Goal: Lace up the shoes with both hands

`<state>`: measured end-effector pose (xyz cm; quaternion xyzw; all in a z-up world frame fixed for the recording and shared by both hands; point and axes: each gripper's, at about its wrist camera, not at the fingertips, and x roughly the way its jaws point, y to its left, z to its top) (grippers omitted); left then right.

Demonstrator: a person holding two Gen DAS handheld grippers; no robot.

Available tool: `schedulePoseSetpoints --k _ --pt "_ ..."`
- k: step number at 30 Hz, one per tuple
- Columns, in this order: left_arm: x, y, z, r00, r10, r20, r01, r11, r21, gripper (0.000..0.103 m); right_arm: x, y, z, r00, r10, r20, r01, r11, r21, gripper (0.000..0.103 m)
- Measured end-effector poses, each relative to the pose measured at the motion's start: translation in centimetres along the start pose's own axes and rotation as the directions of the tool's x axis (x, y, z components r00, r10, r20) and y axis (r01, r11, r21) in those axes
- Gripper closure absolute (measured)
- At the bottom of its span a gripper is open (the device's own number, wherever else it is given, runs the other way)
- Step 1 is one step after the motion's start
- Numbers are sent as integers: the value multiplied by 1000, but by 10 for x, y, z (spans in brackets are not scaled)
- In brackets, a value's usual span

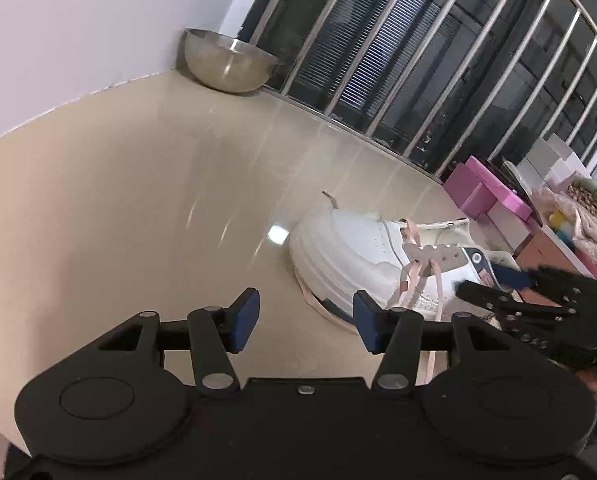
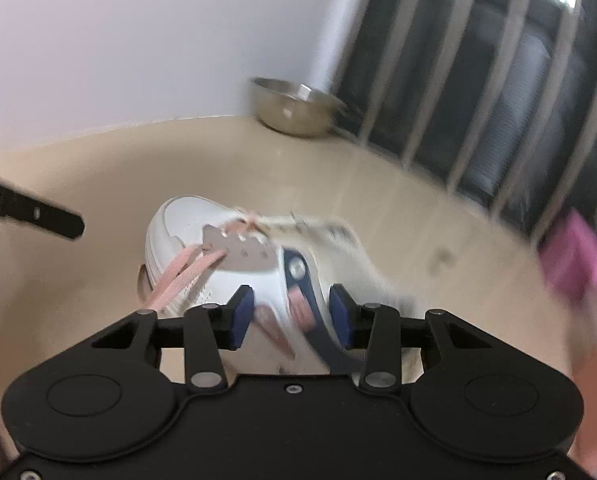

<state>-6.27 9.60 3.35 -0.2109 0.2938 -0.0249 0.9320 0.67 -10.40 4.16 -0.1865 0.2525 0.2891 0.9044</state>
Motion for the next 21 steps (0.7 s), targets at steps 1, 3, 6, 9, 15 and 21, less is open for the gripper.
schedulePoseSetpoints --k 1,3,6,9,15,21 --pt "1 2 5 1000 6 5 -6 1000 10 50 -5 3 -3 999 -33 -12 34 998 48 61" --pt "7 6 17 1000 9 19 -9 1000 16 50 -16 21 -11 992 -129 -14 129 991 29 63" --pt "22 3 40 999 -5 44 3 999 47 50 -30 38 -21 976 -219 -23 220 973 73 69" --pt "63 -21 59 1000 -19 7 18 980 196 49 -40 38 -25 964 -261 -38 264 955 134 71" --pt "153 -36 67 987 43 -153 15 934 358 51 -48 31 -30 955 -293 -47 297 937 184 73" --pt "159 -26 62 983 70 -170 -2 928 372 103 -52 29 -36 955 -295 -28 294 933 208 73"
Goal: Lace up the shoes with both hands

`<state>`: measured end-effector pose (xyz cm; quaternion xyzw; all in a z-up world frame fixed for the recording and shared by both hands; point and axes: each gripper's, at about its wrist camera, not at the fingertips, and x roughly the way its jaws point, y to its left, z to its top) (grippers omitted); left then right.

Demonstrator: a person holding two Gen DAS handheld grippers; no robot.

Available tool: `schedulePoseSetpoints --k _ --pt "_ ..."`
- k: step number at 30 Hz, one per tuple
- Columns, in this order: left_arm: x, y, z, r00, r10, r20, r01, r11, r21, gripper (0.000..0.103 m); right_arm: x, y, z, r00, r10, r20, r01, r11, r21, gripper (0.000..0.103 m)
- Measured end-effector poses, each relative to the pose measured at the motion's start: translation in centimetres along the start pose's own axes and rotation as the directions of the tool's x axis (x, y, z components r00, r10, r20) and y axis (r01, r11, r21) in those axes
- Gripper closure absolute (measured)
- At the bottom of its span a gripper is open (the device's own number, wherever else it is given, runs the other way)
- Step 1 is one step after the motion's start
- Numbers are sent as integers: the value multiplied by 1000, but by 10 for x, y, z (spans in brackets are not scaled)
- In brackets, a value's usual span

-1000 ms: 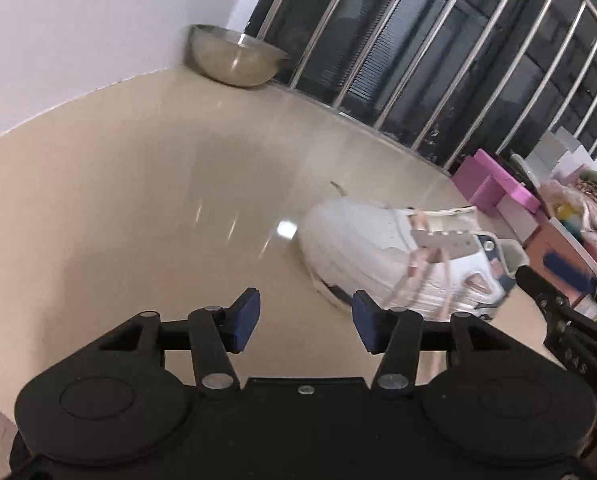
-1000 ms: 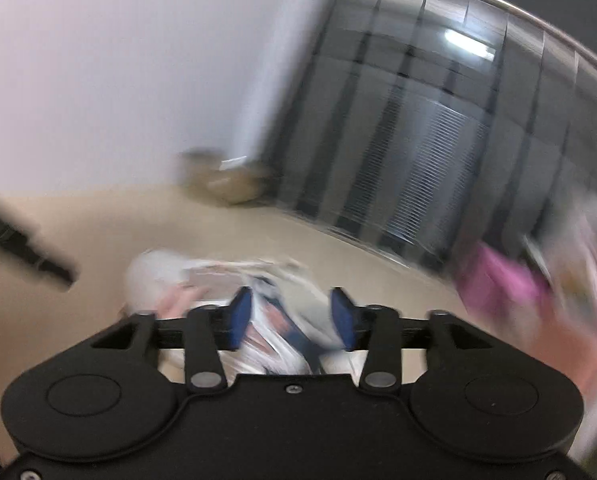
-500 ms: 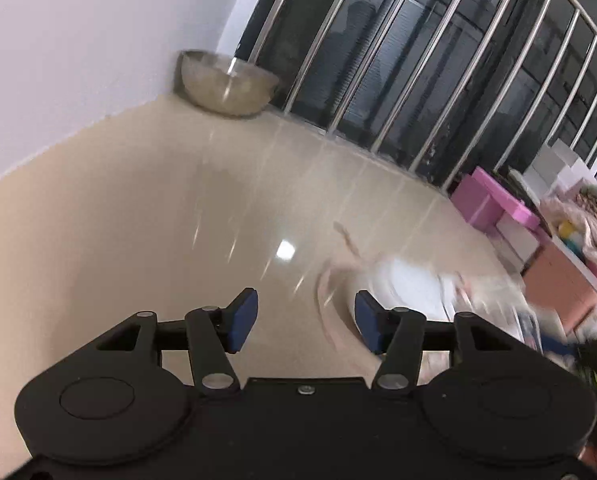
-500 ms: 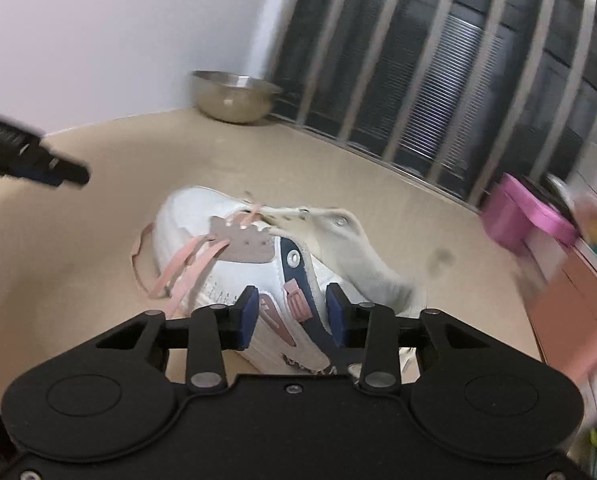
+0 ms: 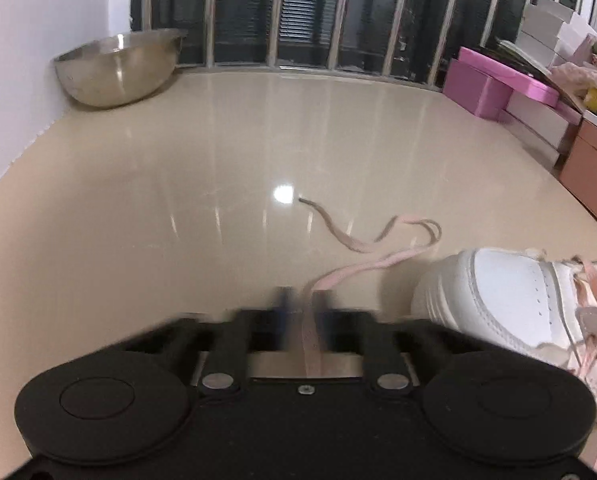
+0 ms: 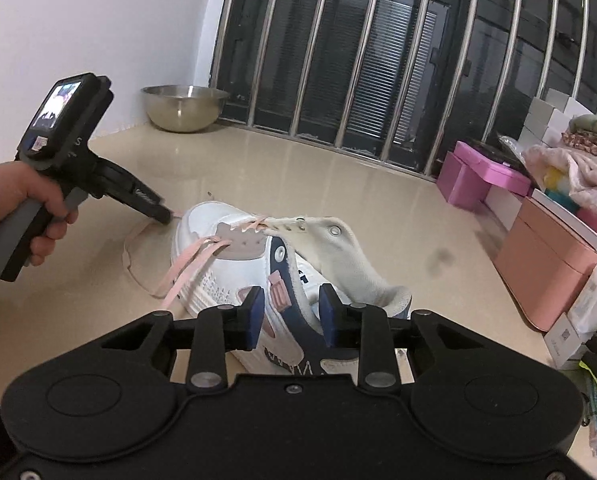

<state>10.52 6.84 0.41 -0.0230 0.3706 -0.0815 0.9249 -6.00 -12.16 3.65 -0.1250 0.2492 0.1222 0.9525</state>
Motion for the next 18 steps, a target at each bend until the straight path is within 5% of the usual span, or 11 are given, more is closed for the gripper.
schedulePoseSetpoints --k 6,11,14,15,16,18 --pt "-76 31 -56 996 68 50 -58 981 -186 103 0 5 -3 1000 -7 11 7 1000 3 68" --pt "-139 34 -109 993 118 14 -108 946 -304 100 1 7 -4 1000 -10 13 10 1000 7 66" --pt "-163 28 -95 994 98 53 -83 966 -244 68 0 8 -4 1000 -12 11 11 1000 9 66" --pt "-161 24 -81 992 97 86 -79 978 -193 43 0 8 -4 1000 -11 11 11 1000 12 66" --pt "-156 20 -66 989 92 120 -76 988 -135 33 -1 9 -4 1000 -11 12 11 1000 15 66" --pt "-135 13 -35 987 58 148 -55 998 -27 34 -1 10 -5 1000 -15 13 14 1000 12 66"
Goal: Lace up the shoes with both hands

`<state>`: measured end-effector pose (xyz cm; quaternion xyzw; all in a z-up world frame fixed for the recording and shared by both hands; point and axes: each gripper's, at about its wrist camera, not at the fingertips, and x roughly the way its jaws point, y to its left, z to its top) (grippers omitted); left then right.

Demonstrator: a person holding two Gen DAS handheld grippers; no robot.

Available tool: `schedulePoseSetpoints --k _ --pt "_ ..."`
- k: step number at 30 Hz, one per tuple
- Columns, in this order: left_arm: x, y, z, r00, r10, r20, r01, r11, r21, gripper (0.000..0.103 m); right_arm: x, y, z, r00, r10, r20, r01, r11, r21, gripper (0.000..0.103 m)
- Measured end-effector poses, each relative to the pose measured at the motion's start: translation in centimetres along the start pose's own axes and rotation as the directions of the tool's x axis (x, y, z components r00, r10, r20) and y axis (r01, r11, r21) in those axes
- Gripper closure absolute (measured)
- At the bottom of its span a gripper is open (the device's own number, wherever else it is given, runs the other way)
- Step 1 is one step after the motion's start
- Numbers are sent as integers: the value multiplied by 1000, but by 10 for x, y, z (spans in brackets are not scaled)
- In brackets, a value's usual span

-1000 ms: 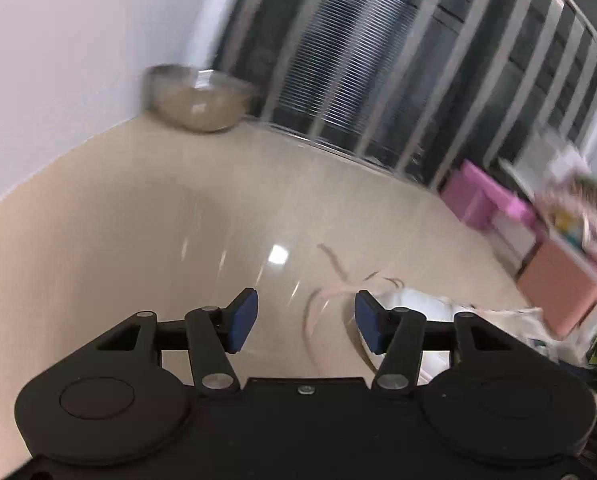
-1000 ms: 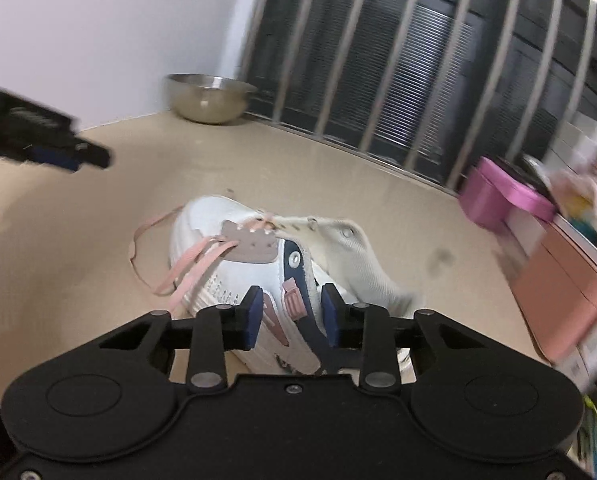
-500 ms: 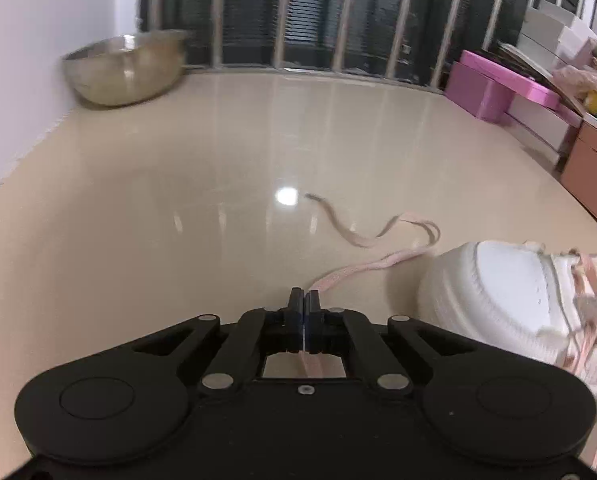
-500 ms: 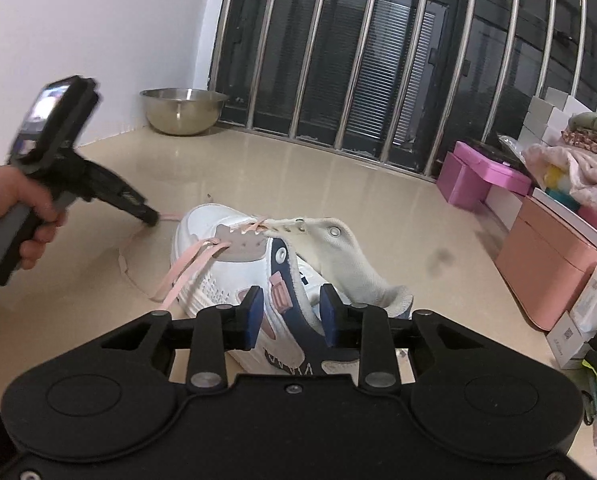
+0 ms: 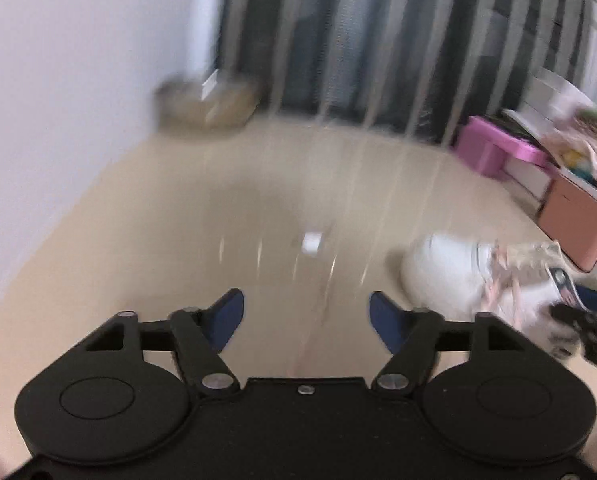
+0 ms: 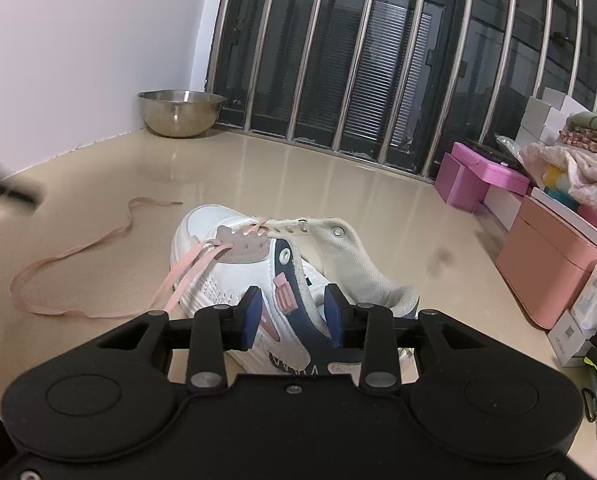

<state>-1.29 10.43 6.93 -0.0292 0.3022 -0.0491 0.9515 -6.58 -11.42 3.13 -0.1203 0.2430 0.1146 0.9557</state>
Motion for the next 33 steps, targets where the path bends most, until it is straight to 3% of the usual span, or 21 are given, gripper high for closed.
schedulePoseSetpoints --k 1,3,5,7,9,12,14,15,16,17,20,22,24,26,28,29,31,33 --pt "22 -5 13 999 -34 -25 35 999 40 34 0 1 0 1000 -2 0 2 1000 -1 66" --pt "69 -14 32 977 -178 -115 188 979 79 34 -1 2 -1 1000 -5 1 5 1000 -4 66" --pt "104 -20 40 975 -143 -171 164 979 119 35 -1 1 0 1000 0 0 0 1000 -1 66" --pt "137 -24 47 973 -82 -218 120 979 167 43 -1 0 -1 1000 9 2 -9 1000 -8 66" --pt "150 -24 49 969 -70 -238 118 974 194 43 -2 -2 -2 1000 22 7 -22 1000 -17 67" --pt "157 -24 49 971 -40 -237 102 961 257 41 0 -5 -2 999 36 10 -36 999 -21 67" --pt "159 -21 48 968 -69 -241 136 951 276 51 1 -5 -2 999 40 11 -40 999 -28 66" --pt "159 -18 49 964 -86 -250 151 955 254 61 1 -5 -2 999 42 13 -42 999 -28 66" --pt "159 -15 50 961 -97 -257 158 960 231 84 1 -5 -3 999 44 15 -43 999 -28 66" --pt "159 -12 52 959 -107 -264 165 964 208 93 1 -5 -3 999 46 17 -45 999 -28 66" --pt "146 -12 60 970 -141 -196 187 952 241 93 0 -4 -5 999 45 24 -44 999 -29 66" --pt "146 -11 67 986 -74 -147 111 960 258 85 0 -3 -5 999 41 26 -40 999 -30 66" --pt "157 -10 68 984 -32 -172 80 958 276 78 0 -2 -5 999 39 24 -38 999 -27 65" --pt "169 -11 64 971 -31 -236 100 953 285 78 0 -2 -4 999 41 24 -41 999 -21 65" --pt "172 -12 62 972 -24 -235 94 952 292 78 0 -4 -5 999 46 26 -45 999 -16 65" --pt "173 -12 62 973 -18 -230 85 955 284 79 0 -4 -5 998 48 26 -48 999 -14 65" --pt "167 -11 56 978 -13 -210 68 964 257 103 -1 -4 -4 999 48 26 -47 999 -16 65" --pt "156 -9 48 986 -24 -168 57 979 194 103 0 -4 -4 999 47 26 -47 999 -9 65"
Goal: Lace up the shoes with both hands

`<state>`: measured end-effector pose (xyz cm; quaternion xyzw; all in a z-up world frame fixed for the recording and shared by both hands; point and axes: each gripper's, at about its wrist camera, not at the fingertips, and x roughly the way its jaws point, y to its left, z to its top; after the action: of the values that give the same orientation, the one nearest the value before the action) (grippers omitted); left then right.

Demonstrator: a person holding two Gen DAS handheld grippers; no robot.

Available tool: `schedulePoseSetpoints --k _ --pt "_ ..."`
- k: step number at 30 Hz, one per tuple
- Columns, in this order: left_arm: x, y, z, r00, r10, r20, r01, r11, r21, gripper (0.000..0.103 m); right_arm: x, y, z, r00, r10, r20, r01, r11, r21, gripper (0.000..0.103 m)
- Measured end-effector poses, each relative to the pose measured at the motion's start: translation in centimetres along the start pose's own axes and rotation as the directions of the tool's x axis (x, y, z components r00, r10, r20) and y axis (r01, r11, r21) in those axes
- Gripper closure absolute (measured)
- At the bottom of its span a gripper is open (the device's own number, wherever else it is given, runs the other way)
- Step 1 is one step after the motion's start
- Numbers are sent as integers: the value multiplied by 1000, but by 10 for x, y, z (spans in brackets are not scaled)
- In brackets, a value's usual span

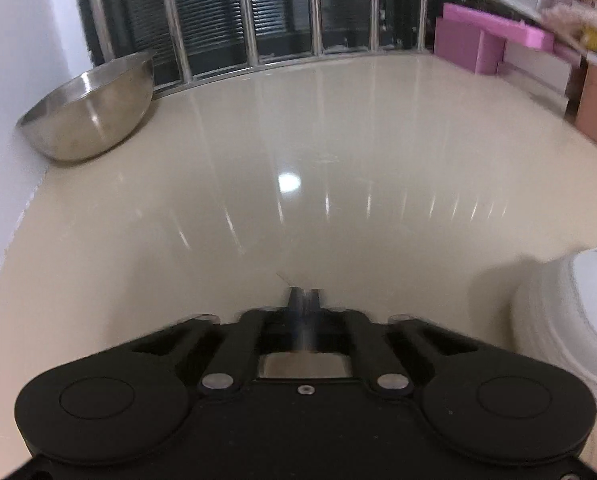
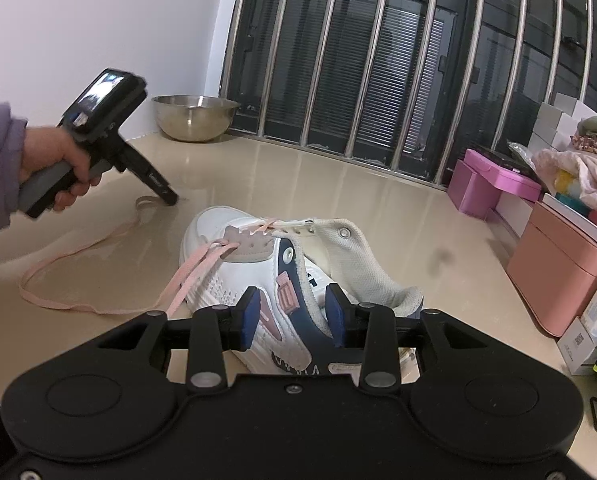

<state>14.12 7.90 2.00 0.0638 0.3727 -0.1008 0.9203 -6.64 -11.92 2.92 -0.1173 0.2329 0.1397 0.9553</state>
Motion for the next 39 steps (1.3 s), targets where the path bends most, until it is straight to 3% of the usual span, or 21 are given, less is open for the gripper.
schedulePoseSetpoints --k 3,5,8,9,11,12,14,17,20,22,24,26,28,34,37,38,39 --pt "-35 6 -14 991 -51 123 72 983 -172 103 -1 -2 0 1000 6 1 -6 1000 11 65" --pt "-75 0 -22 971 -70 228 125 964 -235 103 -5 -5 2 1000 17 11 -17 999 39 66" --pt "-149 -26 -33 912 -130 388 224 952 -208 103 -27 -20 13 992 88 92 -101 982 158 67" --pt "-170 -36 -37 889 -158 429 254 951 -176 103 -37 -28 20 977 150 151 -182 957 225 67" --pt "-208 -62 -45 834 -233 499 310 948 -76 103 -57 -46 33 925 257 279 -345 876 337 65" --pt "-222 -76 -50 814 -270 514 322 947 -12 103 -57 -55 39 887 336 317 -446 803 395 65" --pt "-242 -99 -58 785 -345 514 359 930 76 103 -53 -70 49 794 463 394 -607 631 483 66" --pt "-256 -115 -66 754 -434 493 442 890 107 103 -47 -79 55 730 530 431 -680 499 538 69" --pt "-262 -119 -69 736 -460 497 462 878 127 103 -49 -76 57 730 558 394 -674 493 550 70" --pt "-260 -119 -69 736 -462 495 463 877 129 103 -50 -75 53 721 569 396 -679 465 567 78" --pt "-257 -118 -67 735 -469 490 471 873 129 103 -52 -74 51 729 565 386 -669 468 578 103" --pt "-257 -120 -67 727 -479 492 478 867 138 103 -54 -72 50 741 560 371 -656 485 578 103" --pt "-261 -122 -68 724 -481 495 478 867 144 103 -57 -72 50 731 562 387 -666 465 583 103" --pt "-265 -123 -74 721 -480 500 489 863 124 103 -64 -71 51 740 543 398 -660 468 587 103" --pt "-266 -125 -77 720 -488 493 490 861 136 103 -65 -75 49 744 536 400 -653 455 605 81" --pt "-266 -126 -77 719 -493 490 494 858 140 103 -64 -77 48 744 534 400 -651 445 615 69" --pt "-266 -127 -77 718 -497 487 495 857 144 103 -63 -78 48 742 538 400 -652 442 616 68"
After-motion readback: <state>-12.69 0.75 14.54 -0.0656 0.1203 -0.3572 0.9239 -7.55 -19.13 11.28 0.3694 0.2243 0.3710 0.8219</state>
